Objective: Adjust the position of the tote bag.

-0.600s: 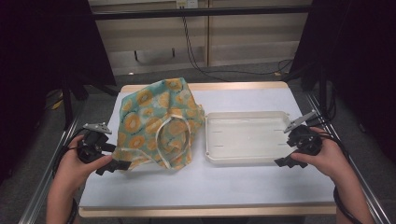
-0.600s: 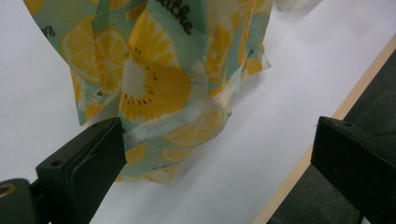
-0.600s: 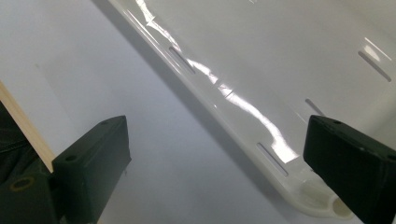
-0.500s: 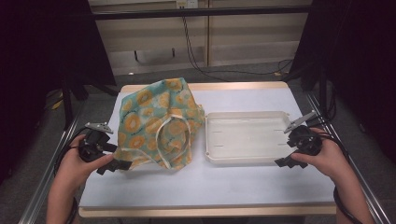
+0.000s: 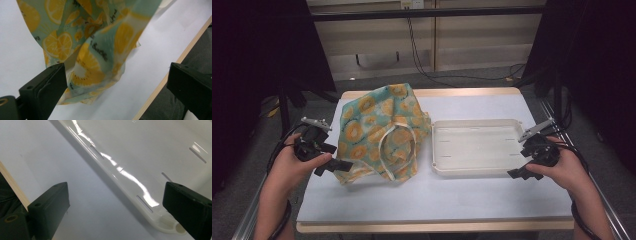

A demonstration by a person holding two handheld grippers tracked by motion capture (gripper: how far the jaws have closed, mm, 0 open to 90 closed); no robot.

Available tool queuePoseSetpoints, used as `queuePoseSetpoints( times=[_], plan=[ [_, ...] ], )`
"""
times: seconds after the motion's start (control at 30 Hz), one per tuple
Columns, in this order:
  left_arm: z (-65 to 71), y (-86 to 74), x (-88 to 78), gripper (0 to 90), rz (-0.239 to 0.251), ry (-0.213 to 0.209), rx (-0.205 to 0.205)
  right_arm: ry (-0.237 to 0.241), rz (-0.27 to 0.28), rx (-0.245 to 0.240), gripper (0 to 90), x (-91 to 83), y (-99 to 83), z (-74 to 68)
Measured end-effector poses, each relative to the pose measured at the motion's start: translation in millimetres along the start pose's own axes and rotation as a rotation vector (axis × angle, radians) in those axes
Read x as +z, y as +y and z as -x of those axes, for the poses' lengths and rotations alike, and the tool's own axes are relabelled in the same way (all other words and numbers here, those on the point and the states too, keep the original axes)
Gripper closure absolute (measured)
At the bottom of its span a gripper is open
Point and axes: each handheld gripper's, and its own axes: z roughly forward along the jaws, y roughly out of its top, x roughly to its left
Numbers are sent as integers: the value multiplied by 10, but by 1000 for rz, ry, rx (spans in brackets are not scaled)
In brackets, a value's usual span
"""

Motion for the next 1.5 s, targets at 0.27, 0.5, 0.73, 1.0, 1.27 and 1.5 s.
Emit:
queuePoseSetpoints(
  times=[0.27,0.5,0.73,1.0,1.27,1.5],
  plan=[
    [27,167,-144,17,6,19,25,-9,-7,9,68,16,-11,2],
    [19,334,-205,16,-19,23,40,-6,-1,7,64,-1,-27,8],
    [-6,470,-226,15,-23,39,32,0,0,5,61,7,-9,-17],
    [-16,606,-269,14,-18,57,31,3,-11,-1,60,32,-11,-9],
    [-15,823,-265,14,-41,59,45,8,-5,-15,59,29,3,-28],
    [-30,1003,-234,14,-55,67,53,10,-2,-17,58,30,16,-52]
  ],
)
